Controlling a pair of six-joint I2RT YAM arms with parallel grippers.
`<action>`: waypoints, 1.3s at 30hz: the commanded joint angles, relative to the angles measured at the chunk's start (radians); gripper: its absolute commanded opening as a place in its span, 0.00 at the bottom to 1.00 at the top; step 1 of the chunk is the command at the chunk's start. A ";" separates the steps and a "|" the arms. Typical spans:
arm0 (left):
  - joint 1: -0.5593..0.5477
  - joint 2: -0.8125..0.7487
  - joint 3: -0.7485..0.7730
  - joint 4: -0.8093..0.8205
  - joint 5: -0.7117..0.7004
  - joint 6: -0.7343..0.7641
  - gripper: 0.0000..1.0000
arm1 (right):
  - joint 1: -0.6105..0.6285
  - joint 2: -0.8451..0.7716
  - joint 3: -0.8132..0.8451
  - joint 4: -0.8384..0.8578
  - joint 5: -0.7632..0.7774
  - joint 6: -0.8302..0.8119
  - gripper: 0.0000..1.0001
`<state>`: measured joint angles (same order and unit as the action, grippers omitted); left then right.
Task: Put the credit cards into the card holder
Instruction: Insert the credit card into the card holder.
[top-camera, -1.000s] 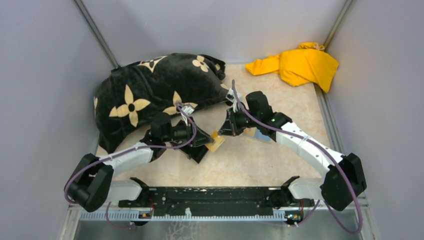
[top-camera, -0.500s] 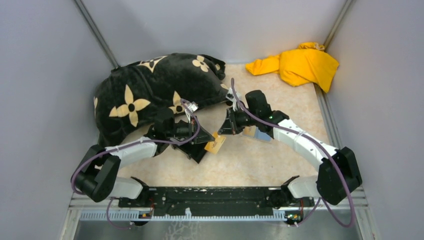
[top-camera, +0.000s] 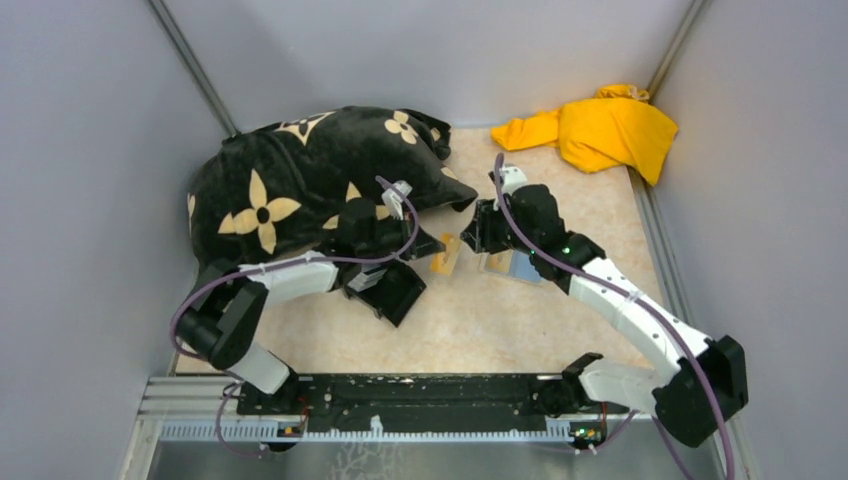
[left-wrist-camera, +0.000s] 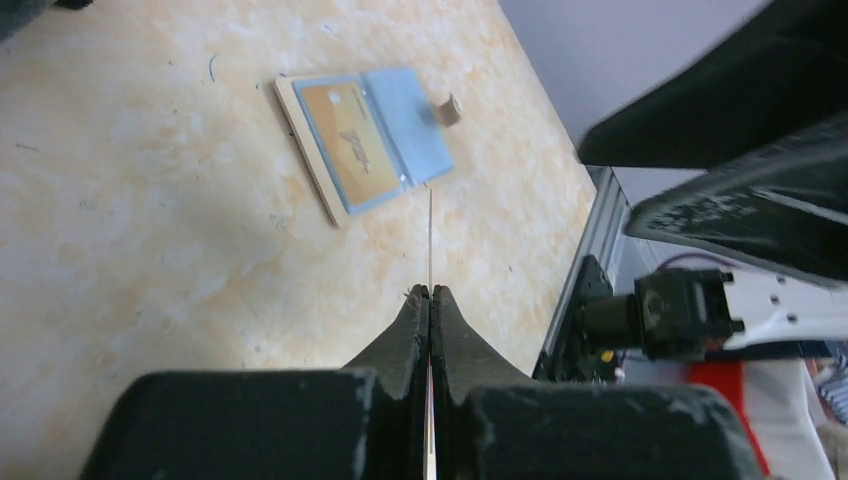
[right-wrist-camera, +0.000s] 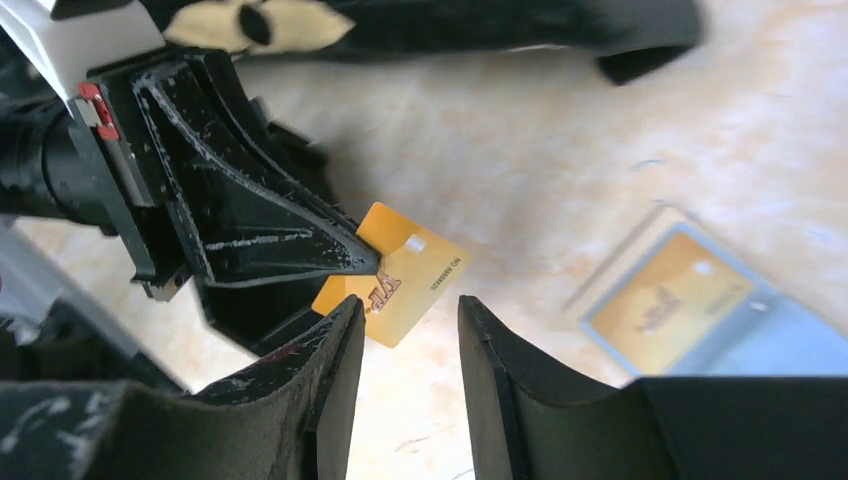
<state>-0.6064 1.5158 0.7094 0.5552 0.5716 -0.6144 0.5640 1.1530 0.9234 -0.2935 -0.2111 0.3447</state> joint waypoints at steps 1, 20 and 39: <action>-0.058 0.126 0.123 -0.037 -0.141 -0.055 0.00 | -0.007 -0.080 -0.041 0.022 0.328 0.023 0.38; -0.152 0.594 0.524 0.033 -0.022 -0.160 0.00 | -0.127 0.038 -0.188 -0.054 0.480 0.204 0.00; -0.176 0.743 0.669 0.057 -0.016 -0.214 0.00 | -0.368 0.219 -0.224 0.041 0.344 0.207 0.00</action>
<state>-0.7746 2.2299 1.3376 0.5774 0.5426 -0.8188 0.2195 1.3529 0.6998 -0.3115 0.1547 0.5472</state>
